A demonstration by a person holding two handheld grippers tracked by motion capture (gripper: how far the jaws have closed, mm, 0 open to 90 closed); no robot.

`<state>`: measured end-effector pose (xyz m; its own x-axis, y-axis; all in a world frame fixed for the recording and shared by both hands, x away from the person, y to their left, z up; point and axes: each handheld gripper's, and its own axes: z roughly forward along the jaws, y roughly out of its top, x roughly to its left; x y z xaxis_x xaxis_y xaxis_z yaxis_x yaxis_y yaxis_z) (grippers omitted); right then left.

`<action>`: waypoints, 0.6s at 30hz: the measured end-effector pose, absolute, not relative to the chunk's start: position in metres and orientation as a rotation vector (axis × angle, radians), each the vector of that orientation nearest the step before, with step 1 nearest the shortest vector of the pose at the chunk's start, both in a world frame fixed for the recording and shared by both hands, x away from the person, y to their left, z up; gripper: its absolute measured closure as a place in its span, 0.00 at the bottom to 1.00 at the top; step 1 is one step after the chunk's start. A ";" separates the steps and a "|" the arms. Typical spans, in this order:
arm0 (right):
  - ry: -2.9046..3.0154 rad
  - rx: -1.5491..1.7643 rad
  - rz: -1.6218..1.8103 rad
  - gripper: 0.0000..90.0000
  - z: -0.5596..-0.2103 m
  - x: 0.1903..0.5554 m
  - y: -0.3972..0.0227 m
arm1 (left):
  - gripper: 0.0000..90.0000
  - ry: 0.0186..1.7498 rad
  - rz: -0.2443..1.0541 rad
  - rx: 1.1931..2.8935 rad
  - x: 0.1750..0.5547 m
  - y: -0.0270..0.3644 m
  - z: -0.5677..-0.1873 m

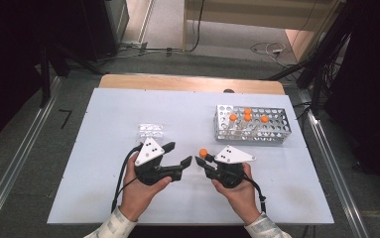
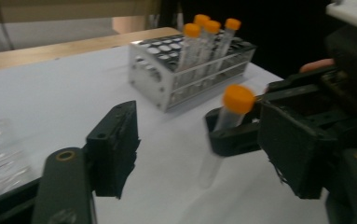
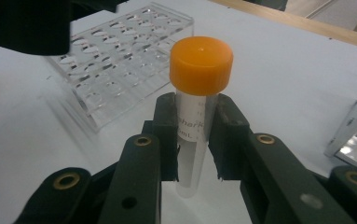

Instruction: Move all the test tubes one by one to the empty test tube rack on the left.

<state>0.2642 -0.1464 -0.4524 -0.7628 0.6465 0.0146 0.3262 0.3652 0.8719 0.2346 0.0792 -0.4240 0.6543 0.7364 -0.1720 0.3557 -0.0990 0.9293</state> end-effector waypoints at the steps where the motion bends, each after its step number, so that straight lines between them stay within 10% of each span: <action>1: 2.303 0.849 1.356 0.80 -0.453 0.264 -0.145 | 0.40 0.854 0.387 1.713 0.236 0.071 -0.422; 18: 2.329 0.804 1.382 0.80 -0.452 0.258 -0.134 | 0.73 0.802 0.382 1.784 0.248 0.052 -0.431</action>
